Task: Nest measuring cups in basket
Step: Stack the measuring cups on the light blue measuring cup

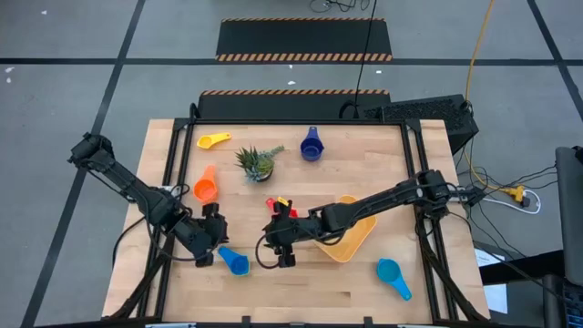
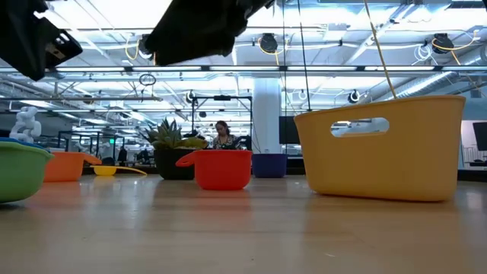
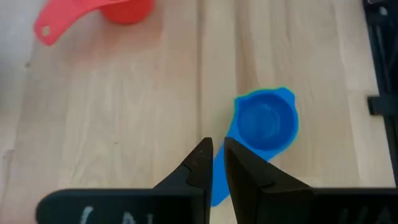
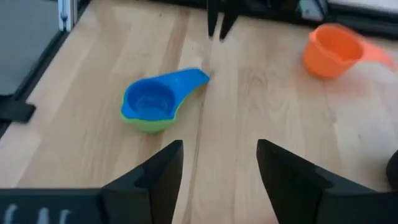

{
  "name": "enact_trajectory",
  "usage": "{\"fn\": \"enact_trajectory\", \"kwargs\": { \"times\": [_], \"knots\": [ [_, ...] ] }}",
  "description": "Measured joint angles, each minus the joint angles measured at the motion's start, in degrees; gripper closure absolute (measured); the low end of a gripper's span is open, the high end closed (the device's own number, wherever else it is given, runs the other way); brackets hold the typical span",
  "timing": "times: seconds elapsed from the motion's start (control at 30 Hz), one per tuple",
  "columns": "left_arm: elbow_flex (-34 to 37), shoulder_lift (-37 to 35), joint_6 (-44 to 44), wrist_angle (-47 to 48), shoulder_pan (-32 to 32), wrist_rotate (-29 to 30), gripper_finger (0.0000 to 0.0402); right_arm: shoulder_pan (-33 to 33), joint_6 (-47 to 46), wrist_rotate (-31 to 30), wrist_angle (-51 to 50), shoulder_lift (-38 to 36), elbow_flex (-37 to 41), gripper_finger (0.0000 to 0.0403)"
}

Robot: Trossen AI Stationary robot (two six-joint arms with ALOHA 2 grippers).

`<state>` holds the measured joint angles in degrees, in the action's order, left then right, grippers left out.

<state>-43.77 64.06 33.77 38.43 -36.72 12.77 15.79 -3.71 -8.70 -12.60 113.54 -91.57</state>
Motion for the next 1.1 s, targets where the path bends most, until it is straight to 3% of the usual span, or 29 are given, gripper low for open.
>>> {"fn": "enact_trajectory", "kwargs": {
  "times": [0.13,0.3,0.57,0.83,1.1],
  "knots": [
    [0.0,1.9,-3.3,-0.2,-1.4,-1.0,0.0325,0.5,-0.4,1.0,-0.4,0.5,0.0,0.0204],
    [0.0,6.2,-7.8,-6.3,-1.4,-1.1,0.0252,0.4,-1.2,1.0,-3.3,0.5,0.0,0.0205],
    [0.1,11.9,-9.3,-8.6,1.9,-4.2,0.0147,0.5,-4.1,-2.1,-19.3,-0.2,0.0,0.0206],
    [0.1,12.6,-11.4,-9.0,4.8,-4.8,0.0133,3.6,-15.0,-4.1,-36.3,-5.5,0.0,0.0206],
    [0.1,13.3,-13.1,-7.9,6.0,-9.5,0.0133,11.4,-29.1,-14.1,-45.2,-12.0,0.8,0.0206]
  ]
}}
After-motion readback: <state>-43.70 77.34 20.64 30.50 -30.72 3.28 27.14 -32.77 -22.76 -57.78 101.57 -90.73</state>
